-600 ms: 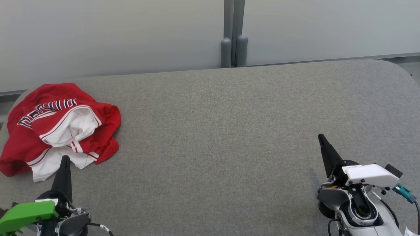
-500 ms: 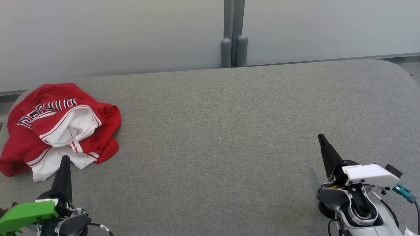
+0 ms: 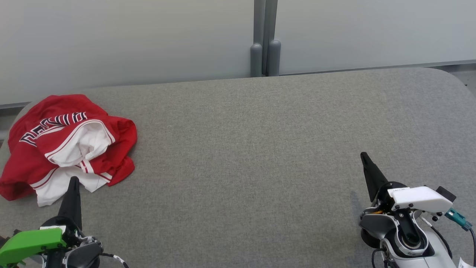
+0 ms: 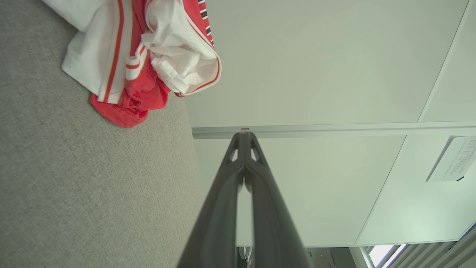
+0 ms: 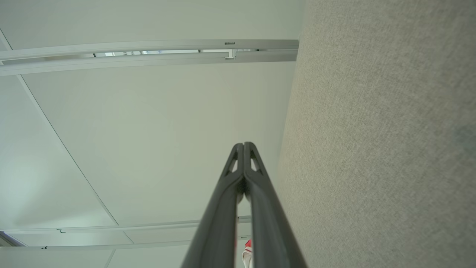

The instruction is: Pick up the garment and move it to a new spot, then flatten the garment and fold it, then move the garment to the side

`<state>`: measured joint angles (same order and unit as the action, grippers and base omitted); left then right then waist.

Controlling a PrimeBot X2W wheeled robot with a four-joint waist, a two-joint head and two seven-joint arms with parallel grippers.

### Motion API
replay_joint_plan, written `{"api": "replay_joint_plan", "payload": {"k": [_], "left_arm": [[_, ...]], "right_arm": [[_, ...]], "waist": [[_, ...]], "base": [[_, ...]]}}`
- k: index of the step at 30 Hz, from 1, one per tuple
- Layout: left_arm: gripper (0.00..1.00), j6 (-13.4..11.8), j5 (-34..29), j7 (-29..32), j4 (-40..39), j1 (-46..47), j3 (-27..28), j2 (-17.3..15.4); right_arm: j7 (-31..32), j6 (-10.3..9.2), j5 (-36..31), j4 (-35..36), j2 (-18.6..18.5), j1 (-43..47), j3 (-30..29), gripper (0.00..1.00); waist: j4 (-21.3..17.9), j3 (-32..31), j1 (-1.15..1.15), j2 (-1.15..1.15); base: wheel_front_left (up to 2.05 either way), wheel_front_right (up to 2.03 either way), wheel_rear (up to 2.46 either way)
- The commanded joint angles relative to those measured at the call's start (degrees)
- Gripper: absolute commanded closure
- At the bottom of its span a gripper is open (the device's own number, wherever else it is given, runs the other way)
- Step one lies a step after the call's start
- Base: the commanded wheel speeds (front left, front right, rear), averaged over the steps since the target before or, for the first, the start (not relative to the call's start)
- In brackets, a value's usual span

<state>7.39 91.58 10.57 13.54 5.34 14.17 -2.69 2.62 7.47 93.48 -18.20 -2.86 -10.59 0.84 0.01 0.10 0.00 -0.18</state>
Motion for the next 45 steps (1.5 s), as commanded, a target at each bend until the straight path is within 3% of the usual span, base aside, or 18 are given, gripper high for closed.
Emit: {"api": "replay_joint_plan", "payload": {"k": [1,45], "left_arm": [[1.00,0.32,0.22,0.11,0.06,0.64,0.05,-0.36],[1.00,0.32,0.22,0.11,0.06,0.64,0.05,-0.37]], "right_arm": [[0.15,0.04,-0.44,-0.09,-0.08,-0.31,-0.12,1.00],[0.15,0.04,-0.45,-0.09,-0.07,-0.32,-0.13,1.00]], "waist": [[0.00,0.00,0.00,0.18],[0.00,0.00,0.00,0.18]], "base": [[0.00,0.00,0.00],[0.00,0.00,0.00]]}}
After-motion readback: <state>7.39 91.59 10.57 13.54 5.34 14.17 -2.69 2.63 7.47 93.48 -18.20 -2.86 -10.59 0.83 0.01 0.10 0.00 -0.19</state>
